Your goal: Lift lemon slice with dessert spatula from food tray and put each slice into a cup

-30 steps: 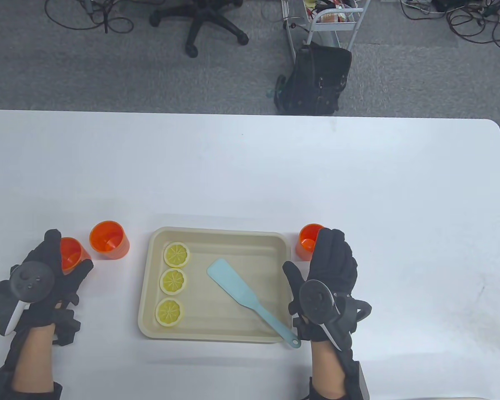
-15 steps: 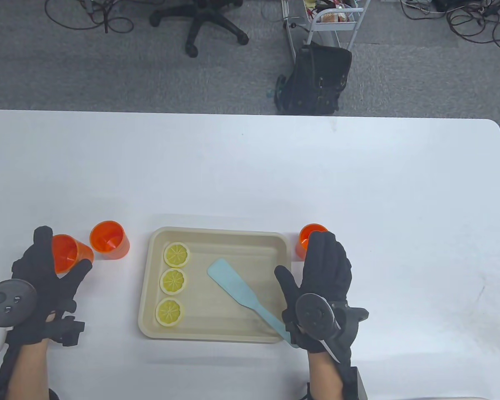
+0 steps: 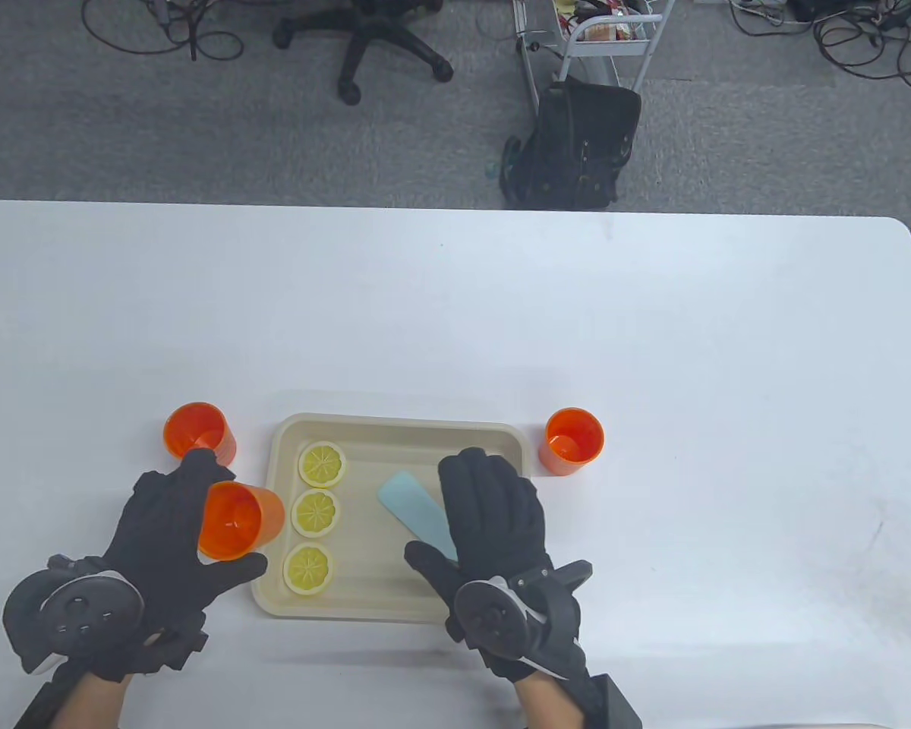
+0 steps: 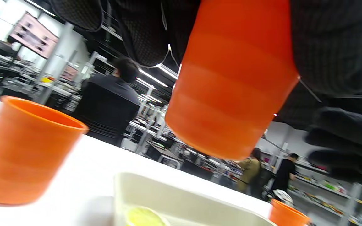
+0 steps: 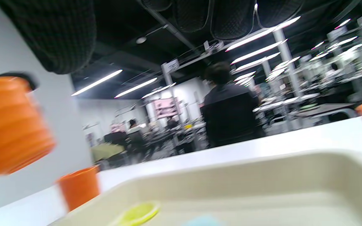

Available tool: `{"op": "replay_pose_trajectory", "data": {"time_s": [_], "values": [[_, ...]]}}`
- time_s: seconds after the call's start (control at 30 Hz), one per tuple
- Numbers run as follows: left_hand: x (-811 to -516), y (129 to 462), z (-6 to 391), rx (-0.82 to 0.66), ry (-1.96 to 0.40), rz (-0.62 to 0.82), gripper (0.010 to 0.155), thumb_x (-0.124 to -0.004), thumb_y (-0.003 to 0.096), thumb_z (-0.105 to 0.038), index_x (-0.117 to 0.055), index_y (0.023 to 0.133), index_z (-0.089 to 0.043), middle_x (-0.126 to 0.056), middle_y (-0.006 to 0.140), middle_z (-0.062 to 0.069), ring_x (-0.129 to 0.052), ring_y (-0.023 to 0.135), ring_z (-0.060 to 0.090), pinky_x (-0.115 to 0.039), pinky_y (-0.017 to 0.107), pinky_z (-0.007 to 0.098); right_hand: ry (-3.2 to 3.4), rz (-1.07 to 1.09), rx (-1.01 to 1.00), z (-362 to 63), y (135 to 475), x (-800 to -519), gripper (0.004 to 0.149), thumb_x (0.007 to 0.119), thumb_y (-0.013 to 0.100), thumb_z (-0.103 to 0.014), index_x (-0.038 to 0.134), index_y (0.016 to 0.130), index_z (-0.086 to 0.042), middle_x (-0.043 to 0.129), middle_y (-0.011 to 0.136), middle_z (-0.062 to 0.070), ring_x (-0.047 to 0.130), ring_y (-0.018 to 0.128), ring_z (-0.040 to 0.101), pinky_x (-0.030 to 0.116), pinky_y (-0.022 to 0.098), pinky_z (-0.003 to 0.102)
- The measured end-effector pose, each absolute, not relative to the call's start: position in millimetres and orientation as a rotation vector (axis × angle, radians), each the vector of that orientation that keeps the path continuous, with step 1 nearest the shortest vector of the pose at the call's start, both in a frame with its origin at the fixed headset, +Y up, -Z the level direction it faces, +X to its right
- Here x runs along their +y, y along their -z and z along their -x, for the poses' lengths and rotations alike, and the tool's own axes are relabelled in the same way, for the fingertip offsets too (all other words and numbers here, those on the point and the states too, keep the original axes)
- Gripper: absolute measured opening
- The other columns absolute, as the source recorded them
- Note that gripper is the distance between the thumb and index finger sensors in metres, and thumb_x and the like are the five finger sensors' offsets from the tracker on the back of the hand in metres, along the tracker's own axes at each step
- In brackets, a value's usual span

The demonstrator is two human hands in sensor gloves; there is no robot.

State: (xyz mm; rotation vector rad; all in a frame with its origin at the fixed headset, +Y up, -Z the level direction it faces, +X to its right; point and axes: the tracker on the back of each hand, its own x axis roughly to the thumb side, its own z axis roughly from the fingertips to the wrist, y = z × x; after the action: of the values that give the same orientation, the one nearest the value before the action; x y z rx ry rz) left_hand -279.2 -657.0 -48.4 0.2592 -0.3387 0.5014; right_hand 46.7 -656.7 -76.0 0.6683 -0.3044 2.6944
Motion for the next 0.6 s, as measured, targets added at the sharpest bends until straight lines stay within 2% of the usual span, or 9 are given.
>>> {"op": "replay_pose_trajectory", "data": {"time_s": [0.1,0.27,0.4,0.6], "values": [[-659,46,262,-0.447,-0.501,-0.214,0.119,-0.095,0.0361,-0.071,-0.025,0.119,-0.022,-0.070,0.115,0.005,-0.070,0.108,0.041,-0.049,0.078,0.073,-2.672,-0.810,-0.202,-28,69,-662,0.098,0.085,0.046,-0.056,0.026,0.115,-0.020,0.039,0.121,0.013,0.052,0.110,0.048,0.046,0.077,0.068],[-665,45,243,-0.571,-0.496,-0.140,0.121,-0.095,0.0354,-0.070,-0.022,0.118,-0.022,-0.070,0.115,0.004,-0.068,0.109,0.041,-0.048,0.078,0.073,-2.609,-0.986,-0.148,-7,58,-667,0.102,0.088,0.044,-0.057,0.024,0.115,-0.019,0.040,0.120,0.012,0.054,0.109,0.047,0.047,0.077,0.067],[-669,45,233,-0.613,-0.464,-0.107,0.123,-0.095,0.0345,-0.071,-0.021,0.118,-0.020,-0.071,0.114,0.003,-0.069,0.109,0.040,-0.048,0.079,0.073,-2.591,-1.066,-0.137,2,53,-670,0.106,0.090,0.042,-0.056,0.023,0.114,-0.016,0.042,0.119,0.014,0.056,0.109,0.046,0.048,0.077,0.067],[-677,45,220,-0.658,-0.409,-0.069,0.127,-0.096,0.0331,-0.071,-0.017,0.116,-0.015,-0.072,0.113,0.003,-0.070,0.109,0.038,-0.050,0.079,0.071,-2.647,-1.140,-0.163,13,47,-676,0.105,0.095,0.040,-0.051,0.029,0.114,-0.014,0.048,0.115,0.017,0.070,0.103,0.040,0.052,0.076,0.066]]}}
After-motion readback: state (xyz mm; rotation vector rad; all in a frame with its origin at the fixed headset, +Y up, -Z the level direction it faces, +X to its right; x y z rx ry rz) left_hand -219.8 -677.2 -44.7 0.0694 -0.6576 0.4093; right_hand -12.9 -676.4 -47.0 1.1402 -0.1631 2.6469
